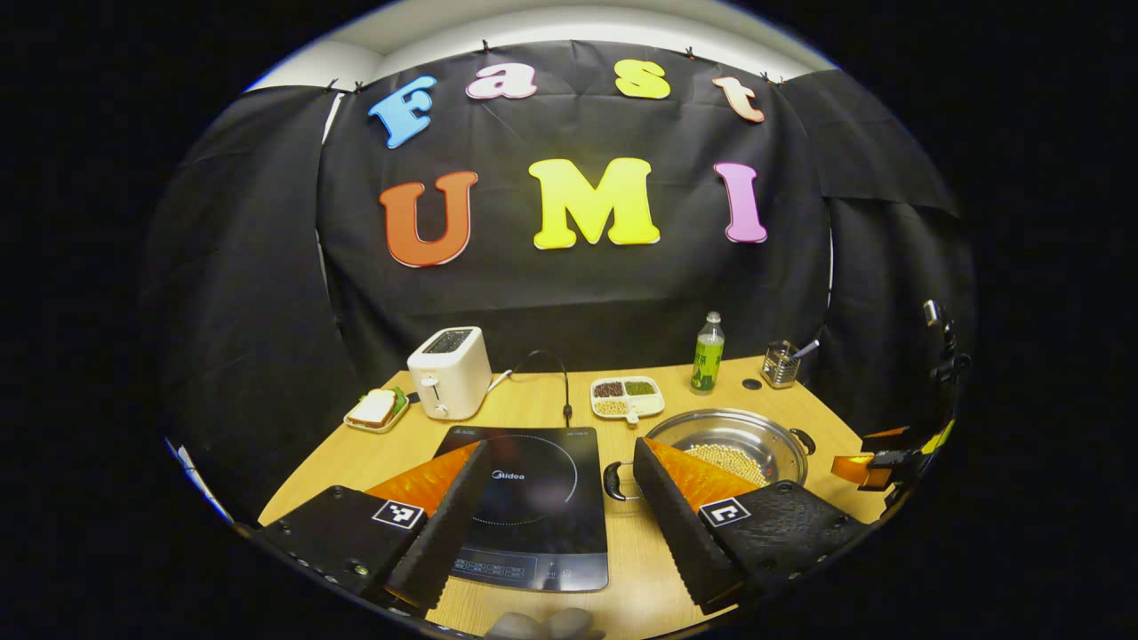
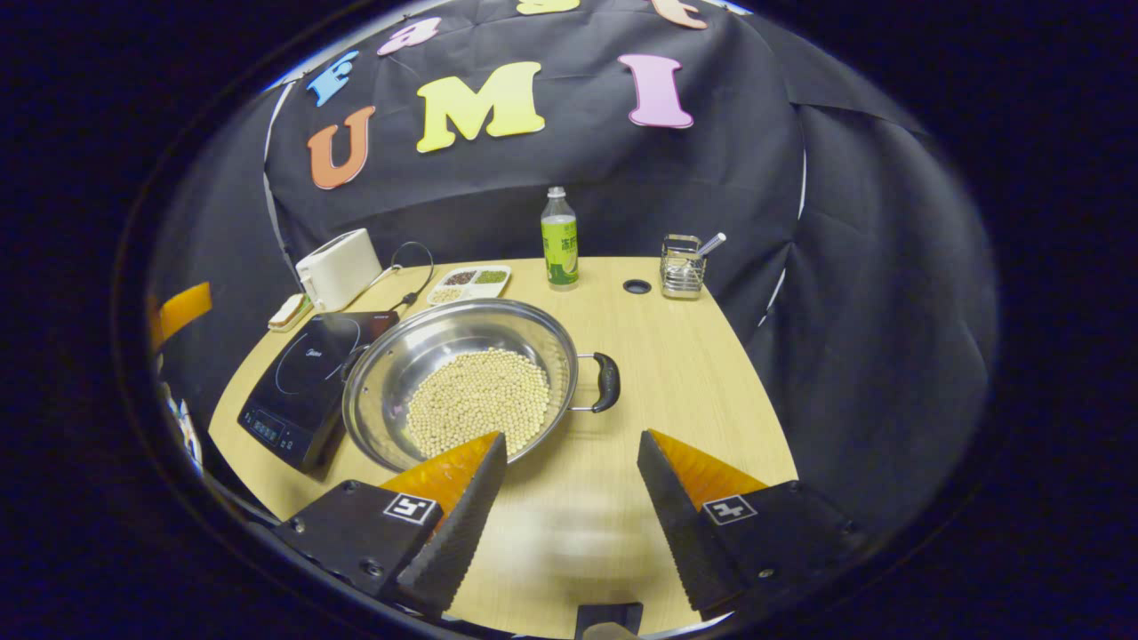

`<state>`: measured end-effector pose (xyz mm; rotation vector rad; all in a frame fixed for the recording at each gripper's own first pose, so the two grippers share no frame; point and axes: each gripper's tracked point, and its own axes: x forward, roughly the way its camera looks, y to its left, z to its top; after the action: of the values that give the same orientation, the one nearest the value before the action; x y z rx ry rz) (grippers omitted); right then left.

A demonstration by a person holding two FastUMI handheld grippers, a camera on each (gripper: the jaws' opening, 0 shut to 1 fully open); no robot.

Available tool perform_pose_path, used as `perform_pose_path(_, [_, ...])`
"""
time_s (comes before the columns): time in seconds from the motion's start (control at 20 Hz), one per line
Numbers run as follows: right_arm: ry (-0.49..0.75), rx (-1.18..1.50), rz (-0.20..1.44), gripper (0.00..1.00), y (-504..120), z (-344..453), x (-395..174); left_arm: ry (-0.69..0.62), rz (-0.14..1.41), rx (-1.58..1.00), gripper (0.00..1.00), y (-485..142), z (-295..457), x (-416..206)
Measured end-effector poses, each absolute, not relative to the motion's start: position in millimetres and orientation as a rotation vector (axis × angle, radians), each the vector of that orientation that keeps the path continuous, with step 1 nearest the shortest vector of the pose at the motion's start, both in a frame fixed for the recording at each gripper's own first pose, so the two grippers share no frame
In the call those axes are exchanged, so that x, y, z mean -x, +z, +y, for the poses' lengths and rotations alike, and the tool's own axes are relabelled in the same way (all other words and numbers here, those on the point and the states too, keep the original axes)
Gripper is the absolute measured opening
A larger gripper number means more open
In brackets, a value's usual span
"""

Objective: First push the handle of the pot to place it horizontally, then grasp the pot with both hands and set it on the induction cooktop.

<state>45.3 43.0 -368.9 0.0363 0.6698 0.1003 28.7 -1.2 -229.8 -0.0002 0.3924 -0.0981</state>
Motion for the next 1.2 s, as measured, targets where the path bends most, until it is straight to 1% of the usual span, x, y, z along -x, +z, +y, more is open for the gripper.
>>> perform_pose_path(0.2, [0.08, -0.042, 0.685, 0.94, -382, 46, -60, -0.12, 0.481, 0.044, 0.97, -283, -20, -42])
perform_pose_path(0.45, [0.085, -0.013, 0.711, 0.94, -402, 52, -102, -0.117, 0.605, 0.075, 0.97, -341, -48, -68])
perform_pose_path(0.65, [0.1, 0.023, 0.745, 0.94, -418, 56, -133, -0.112, 0.648, 0.044, 0.97, -368, -66, -96])
perform_pose_path(0.85, [0.077, 0.08, 0.758, 0.96, -427, 45, -159, -0.113, 0.693, 0.023, 0.97, -392, -81, -117])
perform_pose_path(0.9, [0.069, 0.082, 0.771, 0.95, -430, 41, -162, -0.11, 0.709, 0.024, 0.97, -400, -84, -121])
perform_pose_path(0.95, [0.062, 0.082, 0.773, 0.96, -432, 37, -167, -0.107, 0.723, 0.036, 1.0, -404, -87, -123])
perform_pose_path(1.0, [0.062, 0.082, 0.776, 0.95, -433, 34, -171, -0.101, 0.738, 0.05, 0.97, -406, -89, -123])
perform_pose_path(1.1, [0.083, 0.086, 0.795, 0.95, -438, 33, -178, -0.089, 0.736, 0.053, 0.97, -406, -89, -125])
perform_pose_path(1.2, [0.1, 0.095, 0.811, 0.97, -442, 32, -183, -0.082, 0.74, 0.035, 0.97, -406, -90, -126])
